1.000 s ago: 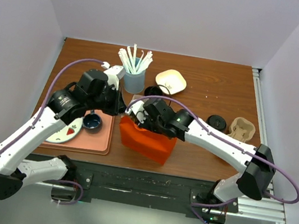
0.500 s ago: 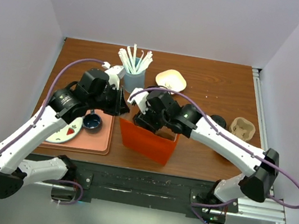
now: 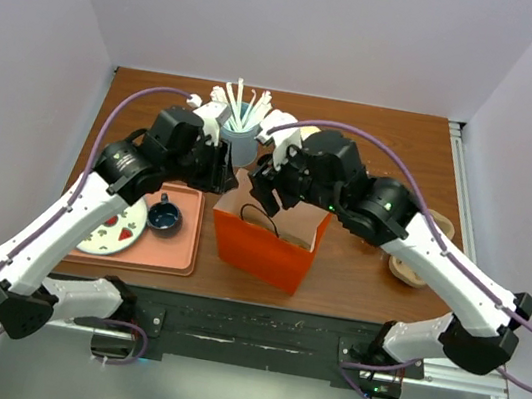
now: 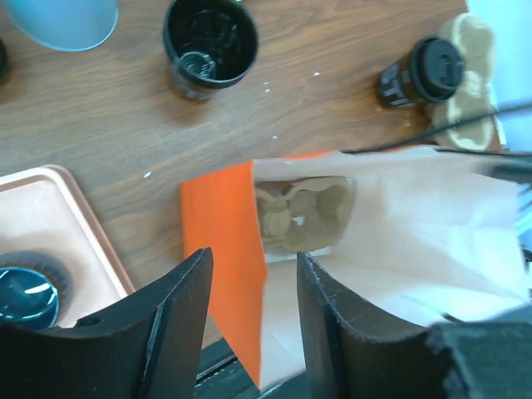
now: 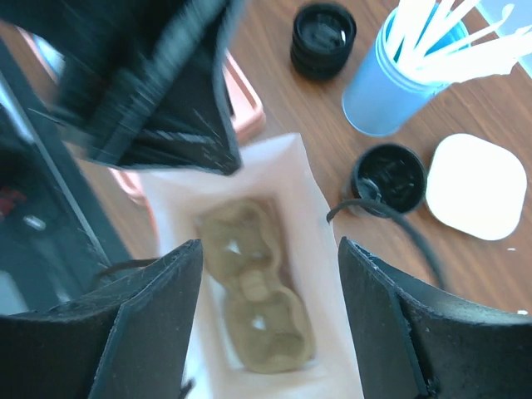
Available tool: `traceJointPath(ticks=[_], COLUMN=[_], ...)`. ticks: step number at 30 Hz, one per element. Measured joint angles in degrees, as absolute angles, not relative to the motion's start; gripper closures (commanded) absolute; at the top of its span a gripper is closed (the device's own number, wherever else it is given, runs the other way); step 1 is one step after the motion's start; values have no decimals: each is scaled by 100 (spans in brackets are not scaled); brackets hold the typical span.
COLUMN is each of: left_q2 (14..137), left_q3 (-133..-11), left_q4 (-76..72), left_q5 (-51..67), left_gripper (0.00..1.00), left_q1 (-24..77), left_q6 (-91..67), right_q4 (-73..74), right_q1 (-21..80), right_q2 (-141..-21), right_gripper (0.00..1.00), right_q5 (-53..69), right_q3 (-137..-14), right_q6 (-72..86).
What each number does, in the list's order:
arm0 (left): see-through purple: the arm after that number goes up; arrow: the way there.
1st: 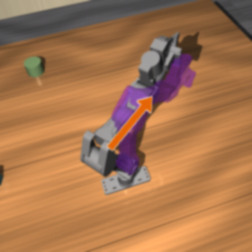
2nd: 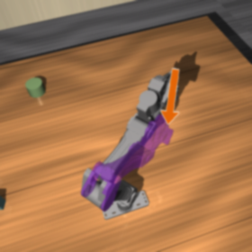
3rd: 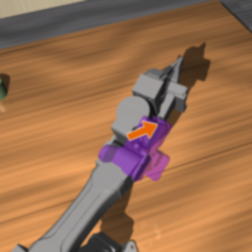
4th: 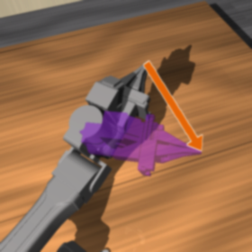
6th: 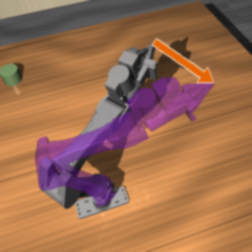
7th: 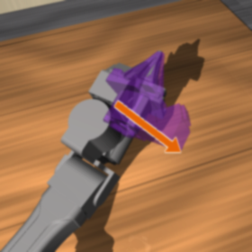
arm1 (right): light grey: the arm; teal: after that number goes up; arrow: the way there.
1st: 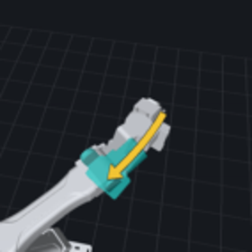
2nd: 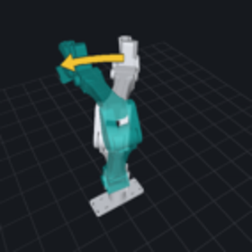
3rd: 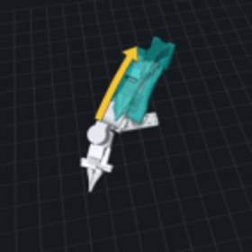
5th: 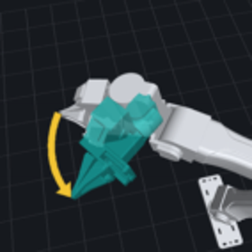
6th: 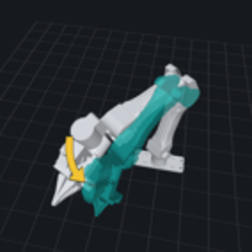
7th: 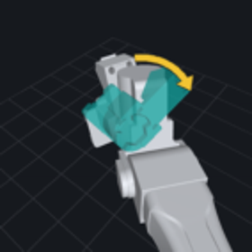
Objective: Pack the takeout coffee
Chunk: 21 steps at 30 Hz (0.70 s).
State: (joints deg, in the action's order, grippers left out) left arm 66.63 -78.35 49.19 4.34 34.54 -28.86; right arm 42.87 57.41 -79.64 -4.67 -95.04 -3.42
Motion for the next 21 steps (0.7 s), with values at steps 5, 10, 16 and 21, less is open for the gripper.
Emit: traceJointPath(ticks=[5, 10, 16, 21], left_q2=[6969, 7299, 7109, 7037], left_q3=[-7832, -8409, -8372, -8259], left_q4=[4982, 5496, 5605, 5776], left_q5=[419, 399, 307, 246], left_gripper=[99, 100, 57, 50], left_q1=[3457, 3463, 3463, 3463], left_q6=[-2759, -2827, -2995, -3236], right_q4=[4318, 4346, 5116, 6313], right_q1=[5741, 5741, 5741, 5732], right_q2=[-7826, -7758, -7699, -7671], right_gripper=[32, 36, 37, 39], right_q5=[-346, -585, -1730, -2366], right_q3=[-10007, -10571, -10840, -10827], right_q6=[349, 895, 2014, 2928])
